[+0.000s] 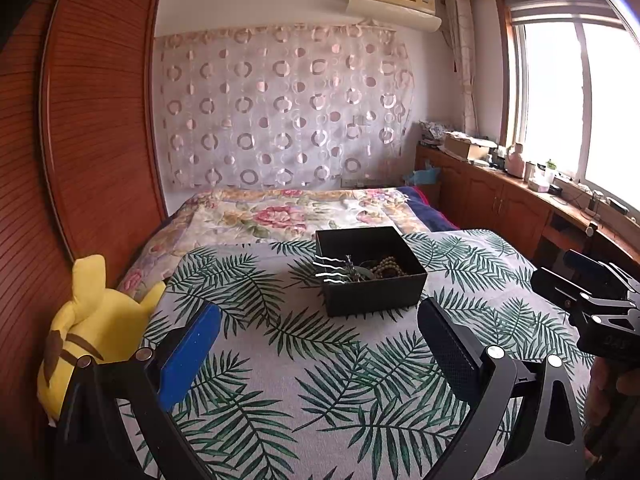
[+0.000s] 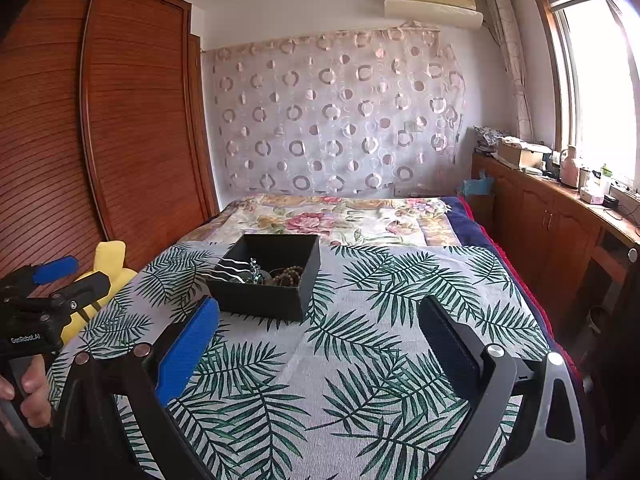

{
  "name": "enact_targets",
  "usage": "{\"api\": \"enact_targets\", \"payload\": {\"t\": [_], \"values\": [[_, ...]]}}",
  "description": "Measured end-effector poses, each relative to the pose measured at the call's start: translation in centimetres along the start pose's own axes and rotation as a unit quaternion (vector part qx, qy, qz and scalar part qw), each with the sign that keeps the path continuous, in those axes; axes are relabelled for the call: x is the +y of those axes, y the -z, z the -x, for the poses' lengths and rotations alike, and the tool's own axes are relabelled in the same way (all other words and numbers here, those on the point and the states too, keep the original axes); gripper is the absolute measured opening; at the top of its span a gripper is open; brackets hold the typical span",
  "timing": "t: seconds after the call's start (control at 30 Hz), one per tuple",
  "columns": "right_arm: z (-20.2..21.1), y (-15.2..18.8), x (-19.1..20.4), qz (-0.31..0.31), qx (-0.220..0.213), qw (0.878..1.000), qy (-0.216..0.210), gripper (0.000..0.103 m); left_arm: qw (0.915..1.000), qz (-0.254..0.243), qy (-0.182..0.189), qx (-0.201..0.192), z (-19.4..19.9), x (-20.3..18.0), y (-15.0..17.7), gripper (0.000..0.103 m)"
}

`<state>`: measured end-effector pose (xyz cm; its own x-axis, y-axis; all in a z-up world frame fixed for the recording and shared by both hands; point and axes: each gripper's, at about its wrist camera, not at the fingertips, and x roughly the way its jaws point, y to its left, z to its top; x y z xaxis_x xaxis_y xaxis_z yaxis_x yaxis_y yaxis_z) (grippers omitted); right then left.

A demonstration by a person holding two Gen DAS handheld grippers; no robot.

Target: Organize jewelry

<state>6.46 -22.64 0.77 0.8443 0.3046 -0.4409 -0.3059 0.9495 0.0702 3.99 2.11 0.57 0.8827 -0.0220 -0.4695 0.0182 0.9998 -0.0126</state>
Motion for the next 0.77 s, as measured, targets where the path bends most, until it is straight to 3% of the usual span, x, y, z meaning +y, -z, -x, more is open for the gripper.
{"api": "enact_targets", "payload": {"t": [0.77], "values": [[0.07, 0.05, -0.18, 0.0, 0.0, 1.0, 0.001, 0.101, 1.0, -0.001, 0.002, -0.002, 0.13, 0.12, -0.08, 0.095]]}}
